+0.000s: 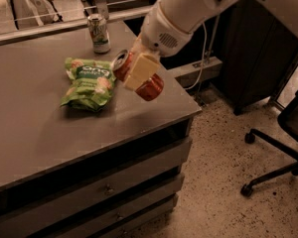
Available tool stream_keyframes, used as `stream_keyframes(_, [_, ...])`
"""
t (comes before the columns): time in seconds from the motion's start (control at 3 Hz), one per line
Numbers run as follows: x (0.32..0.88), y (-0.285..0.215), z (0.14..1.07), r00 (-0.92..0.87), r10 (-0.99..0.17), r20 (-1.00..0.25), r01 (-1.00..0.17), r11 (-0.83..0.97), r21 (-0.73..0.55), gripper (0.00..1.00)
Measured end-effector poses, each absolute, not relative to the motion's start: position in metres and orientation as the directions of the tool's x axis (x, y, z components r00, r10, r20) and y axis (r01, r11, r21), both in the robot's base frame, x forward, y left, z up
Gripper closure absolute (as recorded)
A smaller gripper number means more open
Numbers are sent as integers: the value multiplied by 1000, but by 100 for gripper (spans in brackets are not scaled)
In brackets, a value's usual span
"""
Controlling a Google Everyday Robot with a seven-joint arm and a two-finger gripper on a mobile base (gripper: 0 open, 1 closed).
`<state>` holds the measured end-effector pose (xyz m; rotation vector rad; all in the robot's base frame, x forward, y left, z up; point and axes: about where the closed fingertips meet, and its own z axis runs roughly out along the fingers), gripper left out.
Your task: Knock coke can over
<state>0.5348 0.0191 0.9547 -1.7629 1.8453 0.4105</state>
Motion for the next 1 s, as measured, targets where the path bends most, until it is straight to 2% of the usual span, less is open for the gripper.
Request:
stream_keyframes(0.33, [524,40,944,-3,-920,-391,-990,58,-129,100])
stream_keyframes(0.67, [540,44,923,47,-985,-168,-993,-27,-119,100])
stream_keyframes(1.0, [578,19,909,56,-997,49,-987,-62,-150,100])
